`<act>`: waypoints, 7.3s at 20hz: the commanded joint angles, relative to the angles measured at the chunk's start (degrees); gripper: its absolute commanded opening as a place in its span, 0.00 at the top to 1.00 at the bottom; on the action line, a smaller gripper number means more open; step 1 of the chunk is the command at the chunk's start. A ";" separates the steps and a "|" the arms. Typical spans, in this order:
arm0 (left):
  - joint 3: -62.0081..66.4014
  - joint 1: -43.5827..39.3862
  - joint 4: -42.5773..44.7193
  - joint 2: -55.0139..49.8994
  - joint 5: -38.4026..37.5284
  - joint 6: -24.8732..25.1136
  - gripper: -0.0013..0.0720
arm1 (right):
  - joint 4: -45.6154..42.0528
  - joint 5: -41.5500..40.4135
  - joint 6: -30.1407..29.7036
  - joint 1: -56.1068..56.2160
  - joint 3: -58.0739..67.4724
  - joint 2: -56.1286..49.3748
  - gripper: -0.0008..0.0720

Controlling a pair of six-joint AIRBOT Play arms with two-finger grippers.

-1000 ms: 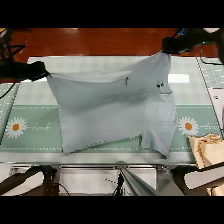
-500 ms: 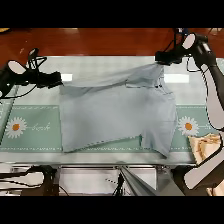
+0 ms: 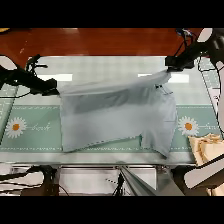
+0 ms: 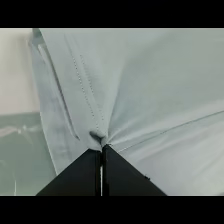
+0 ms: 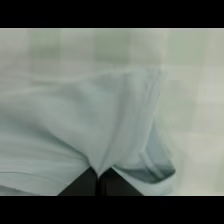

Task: Fold the shirts.

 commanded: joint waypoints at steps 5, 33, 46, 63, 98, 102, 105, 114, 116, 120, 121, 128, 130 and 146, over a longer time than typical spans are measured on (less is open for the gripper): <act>-4.13 -3.04 0.66 -1.29 1.55 -1.09 0.95 | 1.29 6.05 -0.81 0.28 0.02 -2.95 0.94; -43.89 5.99 -3.28 12.55 -2.89 7.10 0.24 | 10.05 8.48 -12.22 -23.56 -31.74 23.21 0.40; -43.85 1.20 -9.31 10.23 3.30 9.14 0.96 | 8.04 6.51 -13.35 -28.26 -46.58 27.50 0.39; -28.87 1.25 -9.33 17.53 0.83 9.22 0.96 | 18.18 -15.61 -16.74 -16.06 -63.17 28.11 0.96; -12.04 1.31 -12.74 -1.66 8.76 4.50 0.18 | 11.34 -24.17 -17.16 -15.26 -29.55 9.62 0.16; -12.04 0.24 -12.87 -1.66 8.74 5.51 0.18 | 28.76 -21.46 -19.08 -19.02 -29.55 3.56 0.15; -12.04 -0.09 -12.94 -1.66 8.76 6.21 0.19 | 32.46 -20.96 -20.48 -16.26 -29.57 0.04 0.15; -10.45 -0.07 -15.91 -1.33 7.02 7.93 0.96 | 31.89 -24.17 -24.63 -7.91 -29.55 3.72 0.96; -9.25 -0.37 -25.27 -1.11 4.79 12.66 0.95 | 31.87 -21.81 -24.98 -7.80 -29.55 9.55 0.96; -9.14 -6.71 -39.39 -1.11 8.94 14.56 0.95 | 26.97 -15.78 -22.97 -3.74 -29.55 21.99 0.96; -9.14 -9.62 -39.69 -1.14 11.52 14.34 0.96 | 24.74 -15.17 -21.05 -1.97 -29.55 24.90 0.96; -9.14 -32.35 -39.74 -5.62 27.02 7.08 0.96 | 13.09 -11.39 -7.26 8.15 -29.55 41.57 0.96; -9.14 -36.94 -41.94 -7.67 29.07 6.36 0.95 | 11.85 -8.26 -4.68 8.98 -29.55 45.07 0.96; -9.16 -12.94 -31.54 13.22 24.98 11.32 0.96 | 7.72 -18.56 0.33 24.26 -29.62 42.42 0.96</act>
